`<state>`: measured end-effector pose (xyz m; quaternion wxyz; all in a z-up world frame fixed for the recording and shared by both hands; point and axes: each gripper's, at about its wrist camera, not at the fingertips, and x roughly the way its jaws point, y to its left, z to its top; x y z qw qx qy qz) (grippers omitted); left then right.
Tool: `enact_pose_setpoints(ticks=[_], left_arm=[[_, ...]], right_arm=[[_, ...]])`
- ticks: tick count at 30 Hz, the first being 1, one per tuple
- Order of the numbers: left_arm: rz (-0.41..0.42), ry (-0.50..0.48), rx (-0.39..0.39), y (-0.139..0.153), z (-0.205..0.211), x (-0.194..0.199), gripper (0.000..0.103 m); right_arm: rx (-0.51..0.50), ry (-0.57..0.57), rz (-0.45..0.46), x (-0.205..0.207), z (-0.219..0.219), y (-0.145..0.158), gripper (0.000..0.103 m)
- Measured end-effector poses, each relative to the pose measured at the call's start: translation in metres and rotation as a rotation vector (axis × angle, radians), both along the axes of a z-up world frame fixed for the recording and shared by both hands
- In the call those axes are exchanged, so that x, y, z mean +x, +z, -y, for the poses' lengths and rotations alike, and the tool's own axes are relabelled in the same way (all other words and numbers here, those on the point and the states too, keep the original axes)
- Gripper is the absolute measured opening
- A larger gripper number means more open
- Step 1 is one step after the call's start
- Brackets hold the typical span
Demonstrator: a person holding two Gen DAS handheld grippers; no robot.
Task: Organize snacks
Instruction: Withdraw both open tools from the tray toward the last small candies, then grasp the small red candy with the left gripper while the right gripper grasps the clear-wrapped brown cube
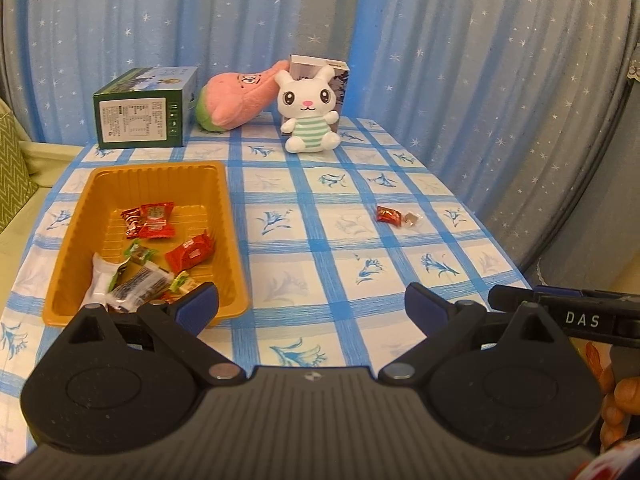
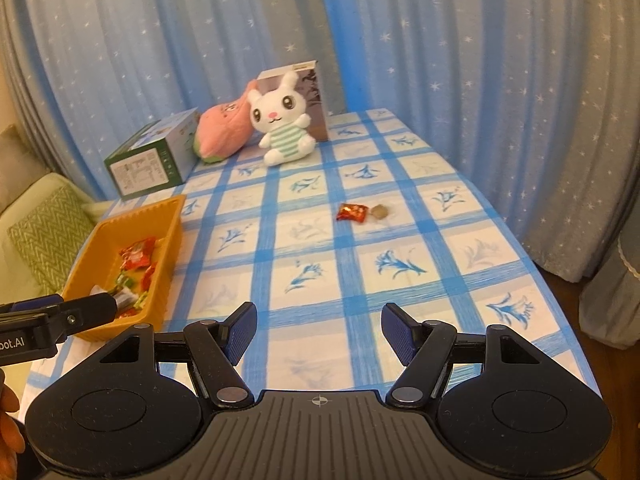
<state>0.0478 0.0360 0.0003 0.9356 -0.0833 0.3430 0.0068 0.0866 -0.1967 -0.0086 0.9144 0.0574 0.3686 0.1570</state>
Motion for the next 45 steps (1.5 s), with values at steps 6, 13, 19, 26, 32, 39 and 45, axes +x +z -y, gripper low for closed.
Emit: enact_pose_setpoints(ticks=[6, 13, 19, 26, 32, 39, 45], left_arm=[[0.009, -0.026, 0.003, -0.001, 0.012, 0.016, 0.099], [0.001, -0.070, 0.015, -0.007, 0.026, 0.045, 0.099], [-0.020, -0.134, 0.099, -0.018, 0.038, 0.081, 0.098], [-0.041, -0.246, 0.162, -0.043, 0.053, 0.136, 0.096], [-0.063, -0.354, 0.212, -0.070, 0.071, 0.191, 0.087], [-0.095, -0.455, 0.320, -0.104, 0.092, 0.253, 0.079], [-0.117, -0.525, 0.372, -0.135, 0.107, 0.288, 0.079]], right_arm=[[0.004, -0.034, 0.016, 0.009, 0.013, 0.000, 0.069], [0.010, -0.062, 0.022, 0.028, 0.027, -0.003, 0.069], [0.033, -0.051, 0.007, 0.059, 0.033, -0.009, 0.068], [0.033, -0.059, -0.013, 0.104, 0.036, -0.030, 0.068], [0.040, -0.071, -0.050, 0.150, 0.040, -0.062, 0.053], [0.046, -0.099, -0.084, 0.195, 0.044, -0.098, 0.052], [0.017, -0.096, -0.073, 0.223, 0.046, -0.112, 0.052]])
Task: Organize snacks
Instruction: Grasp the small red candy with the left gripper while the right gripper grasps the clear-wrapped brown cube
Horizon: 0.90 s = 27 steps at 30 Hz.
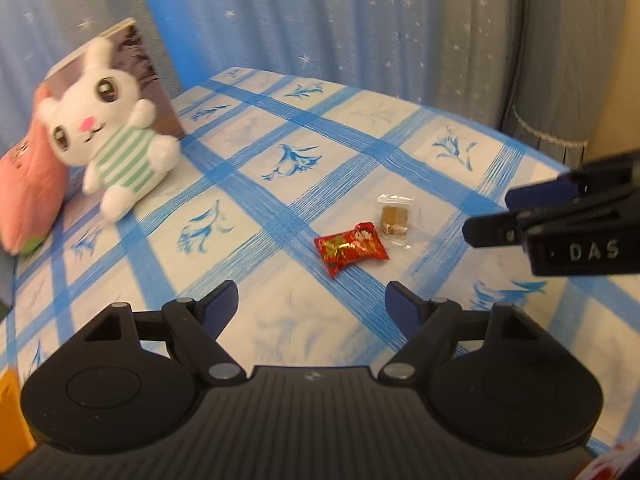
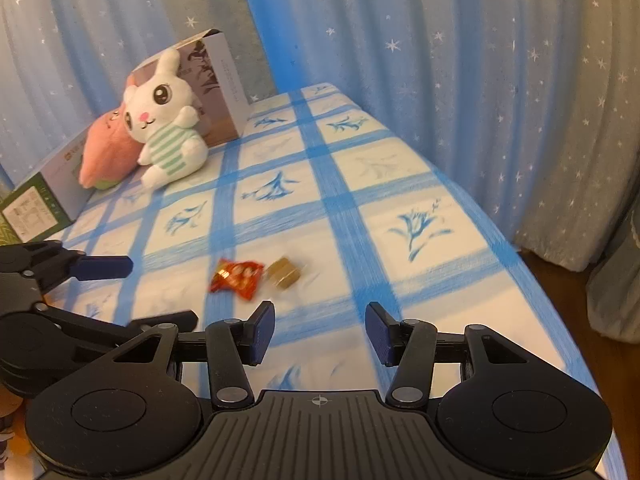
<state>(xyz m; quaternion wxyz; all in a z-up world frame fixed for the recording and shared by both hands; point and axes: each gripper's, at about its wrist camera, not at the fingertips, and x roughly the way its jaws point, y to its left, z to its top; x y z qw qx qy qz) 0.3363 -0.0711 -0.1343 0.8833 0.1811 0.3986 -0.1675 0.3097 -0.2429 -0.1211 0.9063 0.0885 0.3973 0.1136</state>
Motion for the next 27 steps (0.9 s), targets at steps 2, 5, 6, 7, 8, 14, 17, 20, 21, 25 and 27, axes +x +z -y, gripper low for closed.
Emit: enact_pose_setpoints(ticks=[2, 5, 6, 7, 8, 14, 17, 20, 21, 25, 27], left_arm=[[-0.005, -0.017, 0.016, -0.009, 0.004, 0.010, 0.079], [0.003, -0.026, 0.024, -0.018, 0.007, 0.021, 0.077], [0.004, -0.031, 0.010, -0.020, 0.007, 0.024, 0.077], [0.002, -0.038, 0.003, -0.022, 0.008, 0.027, 0.077], [0.011, -0.042, -0.004, -0.023, 0.009, 0.029, 0.078], [0.011, -0.069, -0.057, -0.024, 0.011, 0.040, 0.058], [-0.026, -0.060, -0.117, -0.023, 0.009, 0.043, 0.033], [-0.052, -0.033, -0.152, -0.022, 0.007, 0.040, 0.020], [-0.058, -0.017, -0.153, -0.021, 0.006, 0.038, 0.019], [-0.058, 0.112, -0.183, -0.011, -0.011, 0.029, 0.019], [-0.052, 0.179, -0.214, -0.003, -0.023, 0.023, 0.019]], right_arm=[[0.006, -0.008, -0.009, 0.007, 0.003, -0.006, 0.052], [0.005, -0.023, -0.016, 0.013, 0.006, -0.011, 0.052], [0.006, -0.024, -0.015, 0.014, 0.007, -0.011, 0.052], [0.006, -0.026, -0.012, 0.015, 0.008, -0.012, 0.052], [0.005, -0.028, -0.009, 0.016, 0.009, -0.011, 0.052], [0.011, -0.063, -0.012, 0.021, 0.014, -0.014, 0.052], [0.026, -0.059, -0.011, 0.022, 0.014, -0.014, 0.052], [0.050, -0.043, -0.001, 0.023, 0.012, -0.012, 0.051], [0.058, -0.035, 0.004, 0.024, 0.010, -0.011, 0.051], [0.093, 0.006, 0.013, 0.028, -0.001, -0.011, 0.051], [0.121, 0.022, 0.005, 0.032, -0.007, -0.013, 0.051]])
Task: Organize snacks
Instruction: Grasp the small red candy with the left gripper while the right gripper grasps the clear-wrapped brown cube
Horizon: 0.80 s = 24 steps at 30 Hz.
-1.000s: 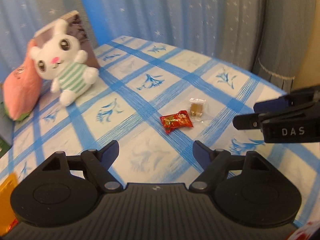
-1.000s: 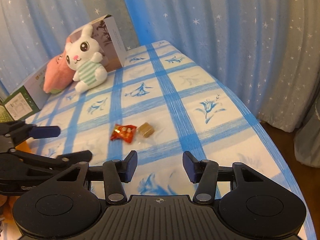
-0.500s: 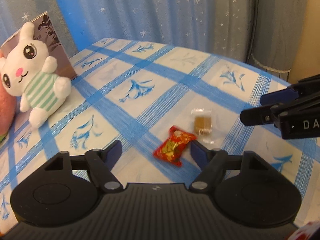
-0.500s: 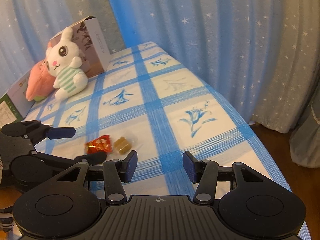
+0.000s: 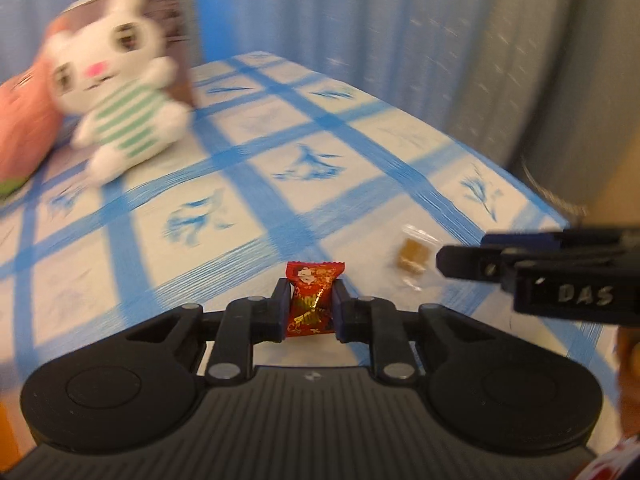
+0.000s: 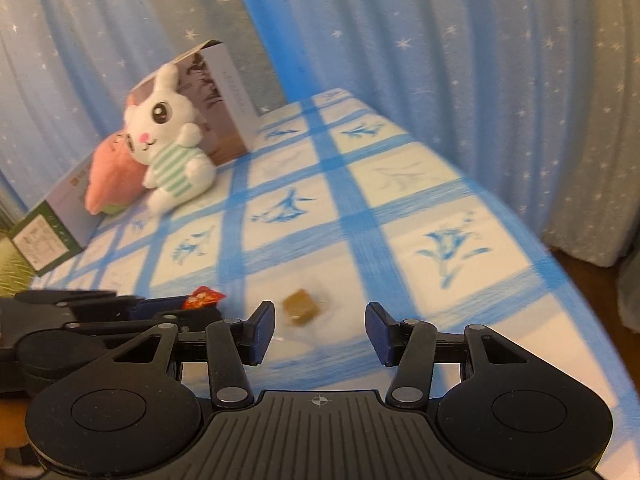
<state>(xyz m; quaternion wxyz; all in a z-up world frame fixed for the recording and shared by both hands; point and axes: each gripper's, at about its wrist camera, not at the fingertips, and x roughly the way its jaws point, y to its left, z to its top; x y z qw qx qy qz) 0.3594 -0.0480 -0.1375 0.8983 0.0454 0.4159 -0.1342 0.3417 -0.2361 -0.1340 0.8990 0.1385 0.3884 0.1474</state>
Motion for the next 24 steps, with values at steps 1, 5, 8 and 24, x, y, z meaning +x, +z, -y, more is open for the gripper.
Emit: enact_pose_setpoints(ticks=[1, 5, 8, 24], left_arm=[[0.005, 0.028, -0.010, 0.004, -0.006, -0.003, 0.019], [0.016, 0.097, -0.050, 0.017, -0.025, -0.016, 0.019], [0.028, 0.121, -0.056, 0.024, -0.034, -0.023, 0.019], [0.014, 0.182, -0.092, 0.025, -0.047, -0.072, 0.019]], right_arm=[[0.006, 0.006, -0.006, 0.003, -0.003, -0.001, 0.051], [0.002, 0.029, -0.030, 0.015, -0.018, -0.008, 0.046], [-0.025, 0.035, -0.016, 0.022, -0.028, -0.012, 0.045], [-0.201, 0.080, 0.078, -0.001, -0.058, -0.003, 0.021]])
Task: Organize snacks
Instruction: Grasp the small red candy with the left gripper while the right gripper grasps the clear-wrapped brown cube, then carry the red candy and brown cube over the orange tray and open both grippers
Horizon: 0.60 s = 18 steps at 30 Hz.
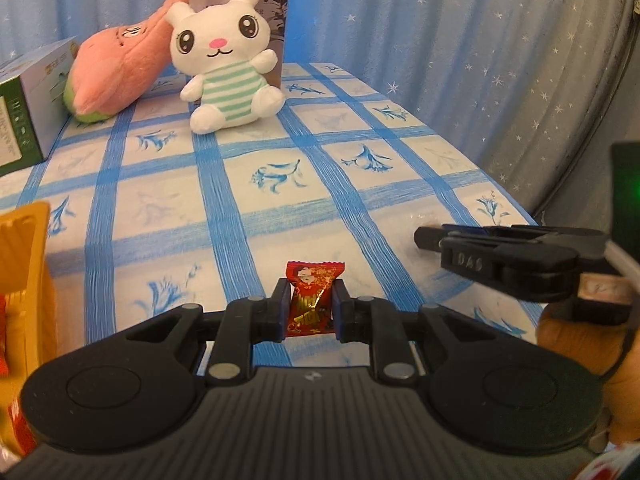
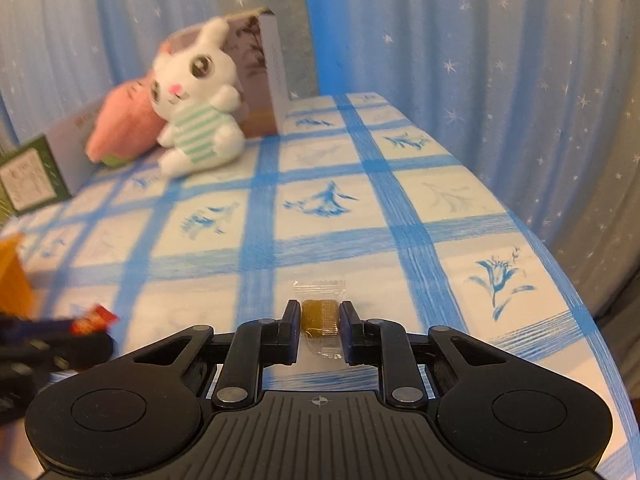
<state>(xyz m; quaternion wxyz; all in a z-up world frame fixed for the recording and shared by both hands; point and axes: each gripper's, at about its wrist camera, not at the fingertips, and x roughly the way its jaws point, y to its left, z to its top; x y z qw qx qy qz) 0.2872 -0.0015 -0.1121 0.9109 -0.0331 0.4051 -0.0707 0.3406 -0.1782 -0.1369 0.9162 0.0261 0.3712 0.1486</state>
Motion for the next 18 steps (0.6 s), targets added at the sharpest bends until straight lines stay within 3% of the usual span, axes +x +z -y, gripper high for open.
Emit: enact_pose_setpoints(ticks=[18], left_arm=[[0.058, 0.122, -0.044, 0.061, -0.021, -0.123, 0.019]], right_arm=[[0.086, 0.042, -0.001, -0.150, -0.014, 0.067, 0.021]])
